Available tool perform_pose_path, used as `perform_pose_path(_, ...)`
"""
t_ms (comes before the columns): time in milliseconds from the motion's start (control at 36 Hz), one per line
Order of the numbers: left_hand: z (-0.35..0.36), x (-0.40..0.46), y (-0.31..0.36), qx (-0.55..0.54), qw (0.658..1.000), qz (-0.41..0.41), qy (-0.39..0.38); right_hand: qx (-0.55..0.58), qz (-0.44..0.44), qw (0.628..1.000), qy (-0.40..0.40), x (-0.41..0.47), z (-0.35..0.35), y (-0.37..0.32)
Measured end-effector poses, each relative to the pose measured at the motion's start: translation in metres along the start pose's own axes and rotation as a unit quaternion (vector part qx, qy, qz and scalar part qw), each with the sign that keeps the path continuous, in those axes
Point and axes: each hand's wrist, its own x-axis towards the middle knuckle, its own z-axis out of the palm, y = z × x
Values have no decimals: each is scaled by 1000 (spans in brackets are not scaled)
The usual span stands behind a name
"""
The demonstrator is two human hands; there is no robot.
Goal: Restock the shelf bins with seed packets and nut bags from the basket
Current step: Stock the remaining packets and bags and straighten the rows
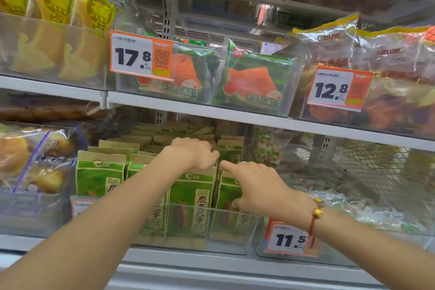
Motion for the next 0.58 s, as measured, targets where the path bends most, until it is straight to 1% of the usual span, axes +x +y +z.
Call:
perform_pose_path(83, 3, -2, -1, -4, 1000, -11, 15, -6, 38, 999, 12, 9, 7, 2)
perform_pose_path(167, 5, -3, -4, -29, 999, -4, 19, -13, 74, 997, 3, 27, 15, 11)
perform_pose_path(222, 7, -4, -6, -46, 999, 5, 24, 0, 83, 996, -24, 41, 20, 19)
perform_pose_path(306, 10, -8, -9, -70, 997, 16, 41, 48, 92, 992, -72, 60, 24, 32)
perform_pose_path(361, 11, -14, -11, -79, 994, 22, 74, 64, 108, 989, -82, 67, 27, 39)
perform_pose_path(444, 12, -28, -16, -81, 983, 37, 161, 50, 133, 988, -62, 73, 34, 45)
perform_pose_path(472, 13, -33, -19, -82, 980, 46, 176, 42, 137, 988, -60, 75, 36, 47)
perform_pose_path(500, 14, -39, -22, -81, 979, 55, 179, 34, 141, 987, -64, 78, 37, 47)
perform_pose_path(583, 18, -54, -31, -76, 982, 80, 151, 16, 156, 983, -99, 84, 39, 44)
